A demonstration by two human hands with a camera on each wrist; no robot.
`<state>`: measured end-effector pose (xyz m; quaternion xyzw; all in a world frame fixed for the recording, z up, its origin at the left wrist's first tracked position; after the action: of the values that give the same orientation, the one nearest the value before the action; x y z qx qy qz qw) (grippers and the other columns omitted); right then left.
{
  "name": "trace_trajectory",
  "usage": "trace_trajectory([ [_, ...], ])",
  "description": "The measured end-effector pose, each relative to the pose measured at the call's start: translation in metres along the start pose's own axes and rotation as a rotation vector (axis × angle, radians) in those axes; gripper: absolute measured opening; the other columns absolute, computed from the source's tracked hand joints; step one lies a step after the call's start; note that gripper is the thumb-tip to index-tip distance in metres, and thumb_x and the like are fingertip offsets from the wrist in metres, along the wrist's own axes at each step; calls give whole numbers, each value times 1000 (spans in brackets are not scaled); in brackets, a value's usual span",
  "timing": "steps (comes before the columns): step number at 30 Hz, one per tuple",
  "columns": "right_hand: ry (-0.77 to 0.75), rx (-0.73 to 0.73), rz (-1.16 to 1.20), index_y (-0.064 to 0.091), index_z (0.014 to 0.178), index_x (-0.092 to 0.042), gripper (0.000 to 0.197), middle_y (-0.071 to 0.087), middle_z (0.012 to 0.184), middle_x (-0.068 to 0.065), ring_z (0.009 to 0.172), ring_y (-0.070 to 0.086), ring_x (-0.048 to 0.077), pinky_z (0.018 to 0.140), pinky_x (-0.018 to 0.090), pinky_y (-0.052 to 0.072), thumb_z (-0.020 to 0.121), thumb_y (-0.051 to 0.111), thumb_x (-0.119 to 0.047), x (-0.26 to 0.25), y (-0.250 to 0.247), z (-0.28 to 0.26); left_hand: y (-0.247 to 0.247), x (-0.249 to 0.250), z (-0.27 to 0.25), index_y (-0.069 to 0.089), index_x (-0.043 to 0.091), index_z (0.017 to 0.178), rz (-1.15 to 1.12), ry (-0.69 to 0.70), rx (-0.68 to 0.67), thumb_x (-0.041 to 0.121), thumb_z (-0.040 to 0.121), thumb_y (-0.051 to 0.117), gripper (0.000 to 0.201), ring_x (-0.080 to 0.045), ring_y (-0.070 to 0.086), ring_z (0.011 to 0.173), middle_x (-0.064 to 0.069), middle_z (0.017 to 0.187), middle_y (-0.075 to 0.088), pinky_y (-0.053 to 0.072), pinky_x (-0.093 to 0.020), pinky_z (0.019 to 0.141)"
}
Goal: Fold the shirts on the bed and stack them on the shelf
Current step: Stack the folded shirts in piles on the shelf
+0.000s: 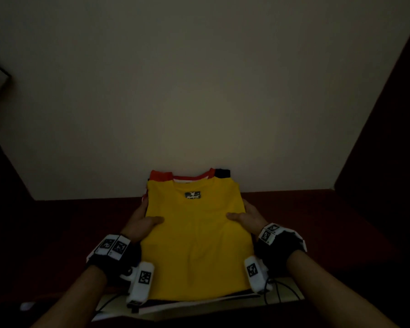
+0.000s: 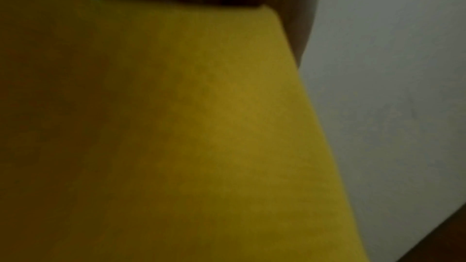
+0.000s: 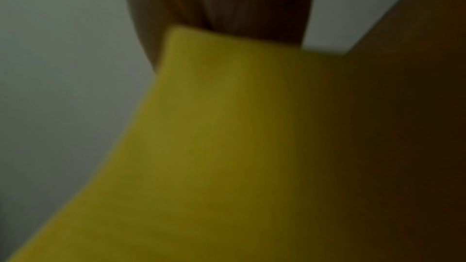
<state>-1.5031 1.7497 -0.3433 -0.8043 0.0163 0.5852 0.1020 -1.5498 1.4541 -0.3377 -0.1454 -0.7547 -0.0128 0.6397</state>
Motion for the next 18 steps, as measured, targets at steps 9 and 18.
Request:
trace_trajectory([
  [9,-128,-67,62,18,153,-32,94,39,150,0,131,47,26,104,48,44,81,74,-9,24,-70,-6,74,18,-3,33,34,147,98,130,-165,-6,94,50,68,-19,38,135,3,156,28,38,-32,103],
  [18,40,205,-89,50,140,-12,58,41,148,11,132,43,30,93,31,42,86,66,3,66,-244,-16,267,23,39,9,23,154,369,91,-407,2,97,50,74,-32,44,131,2,155,19,43,-34,99],
])
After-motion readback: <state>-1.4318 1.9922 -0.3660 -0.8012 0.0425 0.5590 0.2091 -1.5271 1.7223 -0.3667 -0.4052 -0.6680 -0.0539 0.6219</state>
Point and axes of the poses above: each hand's wrist, its own z-axis towards the middle knuckle, its own y-axis out of the palm, x = y × z, the point moved 2 cm from there along z, towards the middle knuckle
